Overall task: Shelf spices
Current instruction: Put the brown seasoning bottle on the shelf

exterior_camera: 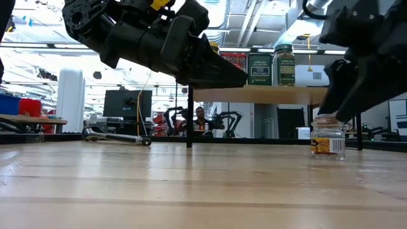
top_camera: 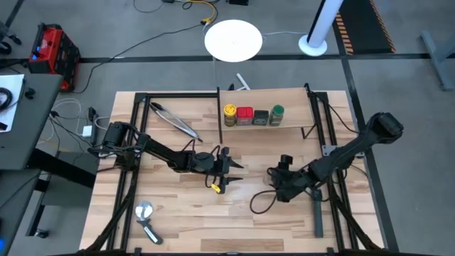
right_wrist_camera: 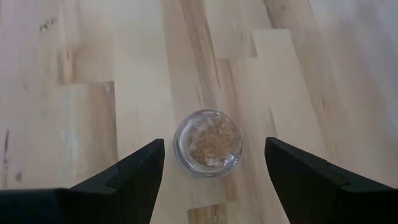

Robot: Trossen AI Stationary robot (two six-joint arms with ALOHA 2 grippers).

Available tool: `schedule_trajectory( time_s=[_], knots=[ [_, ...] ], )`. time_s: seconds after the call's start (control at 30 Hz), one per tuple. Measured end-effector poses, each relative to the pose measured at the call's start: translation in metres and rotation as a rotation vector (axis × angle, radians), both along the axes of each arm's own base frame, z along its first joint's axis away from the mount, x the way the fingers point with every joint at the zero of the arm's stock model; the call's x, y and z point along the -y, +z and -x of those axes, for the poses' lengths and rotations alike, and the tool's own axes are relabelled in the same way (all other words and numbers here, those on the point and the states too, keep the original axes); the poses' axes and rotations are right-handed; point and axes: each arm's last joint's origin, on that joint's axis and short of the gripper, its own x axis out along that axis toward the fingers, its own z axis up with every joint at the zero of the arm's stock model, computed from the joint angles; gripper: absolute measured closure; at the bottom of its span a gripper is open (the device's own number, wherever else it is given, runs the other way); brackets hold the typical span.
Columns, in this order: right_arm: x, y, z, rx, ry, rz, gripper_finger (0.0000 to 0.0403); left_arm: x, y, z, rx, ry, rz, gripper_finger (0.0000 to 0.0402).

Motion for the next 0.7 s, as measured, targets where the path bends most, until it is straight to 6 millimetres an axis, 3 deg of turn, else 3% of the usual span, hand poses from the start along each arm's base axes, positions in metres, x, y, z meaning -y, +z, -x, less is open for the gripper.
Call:
schedule_trajectory(
  time_s=[0.27, 0.7],
  knots=[
    [0.007, -0.011, -0.009, -0.066, 0.02, -0.01, 0.0122, 0.0, 0.0, 0.0, -0.003, 0.006, 0.02, 0.0201],
    [0.02, -0.011, -0.017, -0.091, 0.052, -0.076, 0.0122, 0.0, 0.0, 0.0, -0.007, 0.017, 0.059, 0.0201]
  ],
)
